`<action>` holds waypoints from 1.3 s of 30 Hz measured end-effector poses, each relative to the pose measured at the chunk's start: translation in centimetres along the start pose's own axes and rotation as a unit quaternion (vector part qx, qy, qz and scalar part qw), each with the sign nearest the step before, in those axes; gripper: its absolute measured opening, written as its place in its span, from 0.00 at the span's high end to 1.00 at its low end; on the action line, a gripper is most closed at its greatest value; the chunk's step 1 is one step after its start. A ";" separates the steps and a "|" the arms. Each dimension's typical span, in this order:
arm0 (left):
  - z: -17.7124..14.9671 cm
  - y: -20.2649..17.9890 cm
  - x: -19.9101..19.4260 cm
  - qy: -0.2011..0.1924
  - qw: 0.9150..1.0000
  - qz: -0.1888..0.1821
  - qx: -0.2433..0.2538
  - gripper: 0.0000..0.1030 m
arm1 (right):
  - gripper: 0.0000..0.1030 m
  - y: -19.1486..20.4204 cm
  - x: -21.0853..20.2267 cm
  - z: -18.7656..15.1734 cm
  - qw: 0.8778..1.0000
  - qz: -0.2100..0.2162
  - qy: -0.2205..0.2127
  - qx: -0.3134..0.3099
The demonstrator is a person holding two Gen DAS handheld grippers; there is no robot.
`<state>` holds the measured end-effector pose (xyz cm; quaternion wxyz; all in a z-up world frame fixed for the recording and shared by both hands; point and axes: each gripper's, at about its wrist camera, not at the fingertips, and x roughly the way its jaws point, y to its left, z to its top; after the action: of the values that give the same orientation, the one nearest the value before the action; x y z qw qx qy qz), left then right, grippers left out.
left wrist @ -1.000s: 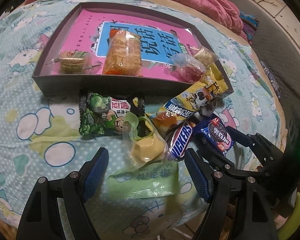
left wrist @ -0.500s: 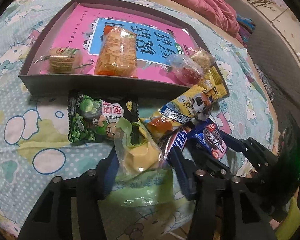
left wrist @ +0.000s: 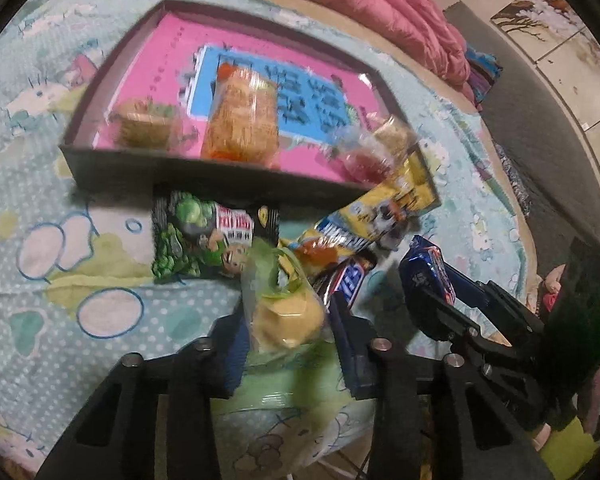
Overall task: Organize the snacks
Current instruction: 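Grasp the blue Oreo pack with right tool while left grasps clear yellow-snack bag, then carry the Oreo pack with right tool while left carries yellow-snack bag to tray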
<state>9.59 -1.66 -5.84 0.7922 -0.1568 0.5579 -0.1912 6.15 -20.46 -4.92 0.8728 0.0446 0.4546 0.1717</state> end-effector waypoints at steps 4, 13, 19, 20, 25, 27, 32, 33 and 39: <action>0.5 -0.3 -1.5 -0.019 1.000 -0.002 0.009 0.68 | 0.50 -0.8 -1.3 0.6 0.999 0.014 -0.035 0.022; 1.1 0.0 -3.6 -0.049 0.999 0.003 0.016 0.68 | 0.50 -3.2 -2.1 1.2 0.995 0.021 -0.063 0.076; 2.4 0.6 -5.4 -0.081 0.997 0.011 0.016 0.68 | 0.50 -4.5 -2.5 1.6 0.992 0.011 -0.081 0.092; 2.6 0.7 -5.5 -0.084 0.996 0.014 0.016 0.68 | 0.50 -4.6 -2.5 1.7 0.992 0.010 -0.083 0.094; 3.4 1.4 -6.2 -0.101 0.995 0.021 0.011 0.68 | 0.50 -4.9 -2.8 2.3 0.991 0.003 -0.096 0.092; 3.8 1.5 -6.4 -0.108 0.994 0.023 0.011 0.68 | 0.50 -4.9 -2.9 2.6 0.991 0.002 -0.101 0.089; 4.9 1.8 -6.6 -0.126 0.991 0.031 0.010 0.68 | 0.50 -4.9 -2.9 2.9 0.991 0.000 -0.106 0.088; 5.1 1.7 -6.7 -0.131 0.991 0.033 0.010 0.68 | 0.50 -4.8 -2.9 2.9 0.991 0.002 -0.105 0.088; 6.6 1.5 -6.7 -0.163 0.985 0.046 0.024 0.68 | 0.50 -4.9 -2.6 3.0 0.991 0.004 -0.105 0.089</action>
<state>13.96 3.06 1.16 0.8839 -0.1411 0.4234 -0.1395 8.48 -25.68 -2.25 0.9075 0.1416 0.3739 0.1286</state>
